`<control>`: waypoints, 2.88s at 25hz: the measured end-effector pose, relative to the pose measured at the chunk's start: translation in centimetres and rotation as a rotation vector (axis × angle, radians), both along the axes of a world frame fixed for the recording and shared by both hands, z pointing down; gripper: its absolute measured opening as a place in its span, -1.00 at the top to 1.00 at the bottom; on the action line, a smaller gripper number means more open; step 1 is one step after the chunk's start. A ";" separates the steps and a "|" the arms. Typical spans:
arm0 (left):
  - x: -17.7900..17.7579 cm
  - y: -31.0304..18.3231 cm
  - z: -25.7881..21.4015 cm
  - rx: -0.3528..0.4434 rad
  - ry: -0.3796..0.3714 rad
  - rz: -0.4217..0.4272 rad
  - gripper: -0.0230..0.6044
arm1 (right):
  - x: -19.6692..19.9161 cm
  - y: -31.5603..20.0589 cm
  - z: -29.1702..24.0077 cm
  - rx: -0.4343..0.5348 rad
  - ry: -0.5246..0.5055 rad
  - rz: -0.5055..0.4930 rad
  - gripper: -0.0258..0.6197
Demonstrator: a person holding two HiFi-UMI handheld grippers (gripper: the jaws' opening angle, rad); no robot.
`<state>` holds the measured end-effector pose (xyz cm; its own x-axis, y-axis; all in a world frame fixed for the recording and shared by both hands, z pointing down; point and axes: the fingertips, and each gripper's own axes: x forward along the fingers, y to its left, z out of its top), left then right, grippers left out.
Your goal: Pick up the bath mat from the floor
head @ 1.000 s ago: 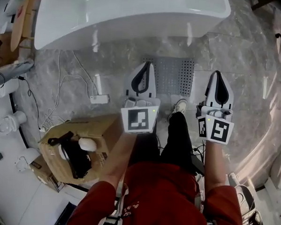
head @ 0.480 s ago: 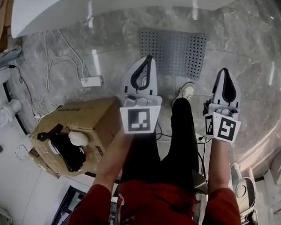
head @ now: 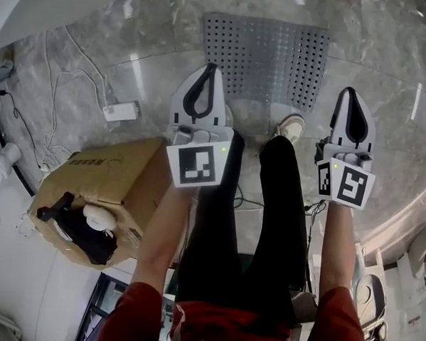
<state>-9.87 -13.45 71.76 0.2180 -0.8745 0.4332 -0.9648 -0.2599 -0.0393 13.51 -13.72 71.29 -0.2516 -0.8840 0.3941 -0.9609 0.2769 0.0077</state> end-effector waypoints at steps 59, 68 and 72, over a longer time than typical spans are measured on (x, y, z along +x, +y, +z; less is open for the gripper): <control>-8.0 6.0 47.0 -0.832 -0.095 -0.165 -0.11 | 6.8 5.0 46.5 -0.792 0.174 0.120 0.19; -5.3 7.9 43.3 -0.884 -0.017 -0.167 0.26 | 4.3 7.0 43.2 -0.804 0.141 0.104 0.54; -3.9 8.5 41.0 -0.890 -0.026 -0.157 0.37 | 3.0 7.9 40.9 -0.812 0.123 0.096 0.64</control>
